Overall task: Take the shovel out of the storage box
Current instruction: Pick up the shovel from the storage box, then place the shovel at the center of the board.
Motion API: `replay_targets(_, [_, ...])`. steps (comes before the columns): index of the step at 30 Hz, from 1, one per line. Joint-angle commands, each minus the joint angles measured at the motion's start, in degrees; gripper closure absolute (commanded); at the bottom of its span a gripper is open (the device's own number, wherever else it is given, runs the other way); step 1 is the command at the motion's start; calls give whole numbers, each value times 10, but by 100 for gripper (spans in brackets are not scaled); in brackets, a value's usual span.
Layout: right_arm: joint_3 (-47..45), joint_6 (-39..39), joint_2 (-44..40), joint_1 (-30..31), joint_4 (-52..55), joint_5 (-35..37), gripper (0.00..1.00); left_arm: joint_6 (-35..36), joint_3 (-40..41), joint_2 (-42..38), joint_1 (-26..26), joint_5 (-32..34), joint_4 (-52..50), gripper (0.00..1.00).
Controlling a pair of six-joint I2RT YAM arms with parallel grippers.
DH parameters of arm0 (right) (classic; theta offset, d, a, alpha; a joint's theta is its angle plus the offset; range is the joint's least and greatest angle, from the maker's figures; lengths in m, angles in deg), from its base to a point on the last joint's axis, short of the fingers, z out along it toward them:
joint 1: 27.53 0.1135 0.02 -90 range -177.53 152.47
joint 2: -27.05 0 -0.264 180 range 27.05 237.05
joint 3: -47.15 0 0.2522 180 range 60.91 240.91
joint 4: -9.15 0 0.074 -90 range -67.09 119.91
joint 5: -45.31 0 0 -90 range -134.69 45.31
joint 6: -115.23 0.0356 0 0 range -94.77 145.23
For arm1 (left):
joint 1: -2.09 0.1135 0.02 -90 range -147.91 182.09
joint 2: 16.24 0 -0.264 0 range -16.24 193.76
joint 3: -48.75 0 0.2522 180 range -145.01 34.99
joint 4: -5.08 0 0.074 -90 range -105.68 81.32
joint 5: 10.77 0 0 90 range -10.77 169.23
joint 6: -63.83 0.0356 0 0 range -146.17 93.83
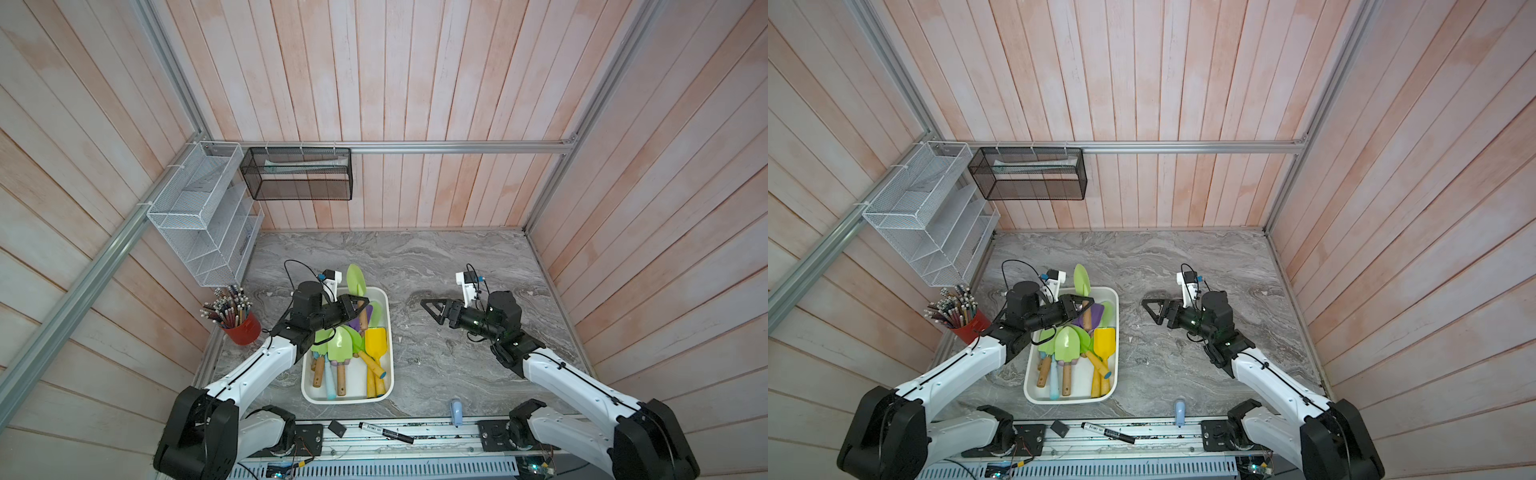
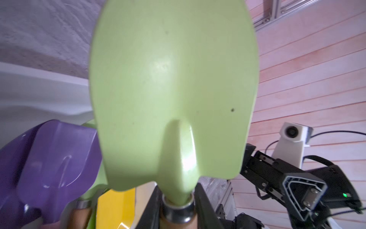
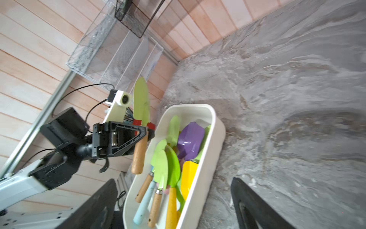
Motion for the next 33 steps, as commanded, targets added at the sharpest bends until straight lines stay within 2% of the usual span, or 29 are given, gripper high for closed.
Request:
replay_targets(1, [11, 51, 33, 24, -106, -70, 9, -38, 1, 14, 8, -95, 141, 87])
replay_targets(7, [51, 65, 101, 64, -156, -102, 11, -81, 2, 37, 10, -144, 239, 88])
replay_targets(11, [56, 122, 146, 84, -252, -114, 12, -104, 6, 47, 11, -158, 283, 87])
replay_targets(16, [81, 137, 193, 108, -296, -119, 17, -141, 11, 55, 11, -171, 337, 88])
replay_targets(27, [124, 197, 280, 137, -404, -150, 30, -189, 25, 63, 11, -171, 406, 87])
replay_targets(33, [129, 219, 306, 156, -448, -118, 37, -210, 28, 74, 11, -165, 441, 87])
